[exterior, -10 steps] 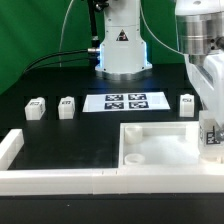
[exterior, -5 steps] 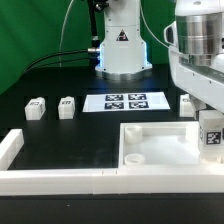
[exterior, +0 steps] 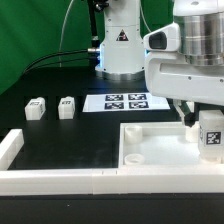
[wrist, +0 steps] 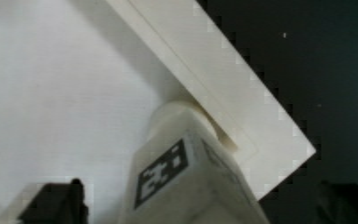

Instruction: Assemble one leg

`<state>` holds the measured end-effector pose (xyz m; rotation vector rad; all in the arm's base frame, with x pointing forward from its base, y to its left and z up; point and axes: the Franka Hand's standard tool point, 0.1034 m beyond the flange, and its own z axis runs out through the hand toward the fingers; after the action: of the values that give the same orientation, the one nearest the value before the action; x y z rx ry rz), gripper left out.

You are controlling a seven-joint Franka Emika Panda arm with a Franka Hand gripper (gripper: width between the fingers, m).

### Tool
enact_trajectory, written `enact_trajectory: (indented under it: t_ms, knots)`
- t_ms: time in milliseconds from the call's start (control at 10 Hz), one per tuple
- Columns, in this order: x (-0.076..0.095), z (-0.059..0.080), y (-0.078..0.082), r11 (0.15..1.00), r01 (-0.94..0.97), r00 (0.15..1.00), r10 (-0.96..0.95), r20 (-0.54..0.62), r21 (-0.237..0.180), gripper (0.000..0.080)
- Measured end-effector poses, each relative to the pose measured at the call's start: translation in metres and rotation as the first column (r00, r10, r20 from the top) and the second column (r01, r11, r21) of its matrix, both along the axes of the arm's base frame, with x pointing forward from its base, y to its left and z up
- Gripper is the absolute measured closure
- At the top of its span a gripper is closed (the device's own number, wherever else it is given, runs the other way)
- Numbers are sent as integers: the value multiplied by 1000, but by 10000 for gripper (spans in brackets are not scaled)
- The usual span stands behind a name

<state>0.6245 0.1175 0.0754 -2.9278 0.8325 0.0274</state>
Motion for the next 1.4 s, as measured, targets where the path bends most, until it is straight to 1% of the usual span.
enact_trajectory:
  t_ms: [200,400,500,700,800,900,1000,1200,1400]
  knots:
    - [0,0,0,985,-170,985,170,17,-4,150]
    - [0,0,-1,947,-321,947,321,30,-11,150]
    - [0,0,-2,936,-350,936,351,33,-12,150]
    - [0,0,-2,940,-342,939,342,32,-11,159]
    - [0,0,-2,940,-342,939,342,32,-11,330]
    - [0,0,-2,940,-342,939,342,32,-11,330]
    - [0,0,-2,940,-342,939,342,32,-11,512]
    - [0,0,-2,942,-337,941,337,32,-11,509]
    - [0,0,-2,957,-292,956,292,28,-8,509]
